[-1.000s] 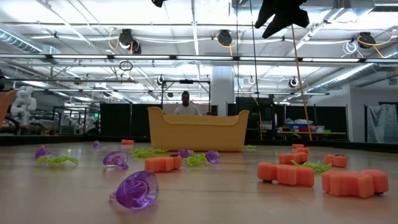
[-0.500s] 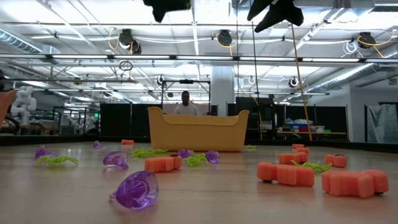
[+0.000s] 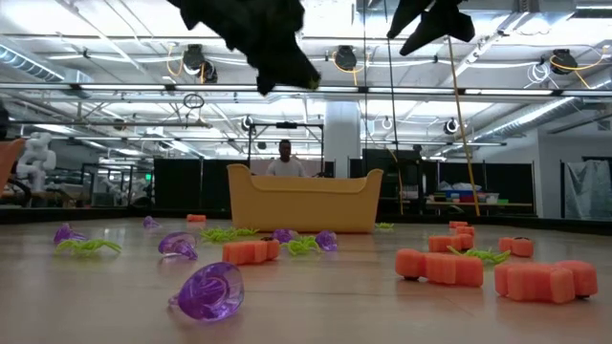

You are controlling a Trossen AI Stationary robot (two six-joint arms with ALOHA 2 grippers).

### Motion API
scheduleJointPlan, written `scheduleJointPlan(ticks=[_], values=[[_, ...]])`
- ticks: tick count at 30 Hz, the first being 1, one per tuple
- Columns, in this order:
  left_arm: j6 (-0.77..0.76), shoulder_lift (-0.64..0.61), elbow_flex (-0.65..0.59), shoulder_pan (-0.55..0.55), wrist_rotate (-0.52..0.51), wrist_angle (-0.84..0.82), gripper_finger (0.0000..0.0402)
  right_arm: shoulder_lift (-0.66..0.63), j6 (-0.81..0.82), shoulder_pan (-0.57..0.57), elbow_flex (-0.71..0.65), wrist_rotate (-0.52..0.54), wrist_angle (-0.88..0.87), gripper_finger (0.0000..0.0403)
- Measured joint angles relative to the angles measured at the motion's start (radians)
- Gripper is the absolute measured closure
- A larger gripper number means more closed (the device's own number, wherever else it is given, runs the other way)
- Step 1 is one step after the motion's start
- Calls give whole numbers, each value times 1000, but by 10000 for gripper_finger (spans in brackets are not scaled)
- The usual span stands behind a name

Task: Sort Halloween decoration
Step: Put the green spider toy into the yellow bin

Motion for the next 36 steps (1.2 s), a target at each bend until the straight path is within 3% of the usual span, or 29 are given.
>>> scheduleJointPlan(ticks=[7, 13, 24, 31, 36], values=[[-1, 123, 0, -5, -23, -18, 314, 0, 16, 0, 0, -24, -60, 234], [0, 145, 0, -12, -41, -21, 295, 0, 50, 0, 0, -34, -122, 234], [1, 143, 0, -12, -50, -24, 132, 0, 34, 0, 0, -31, -151, 234], [75, 125, 1, -35, -54, -32, 53, 0, 53, 0, 0, -25, -142, 234], [111, 123, 1, -68, -88, -34, 20, -2, -18, -10, -64, -34, 117, 234]])
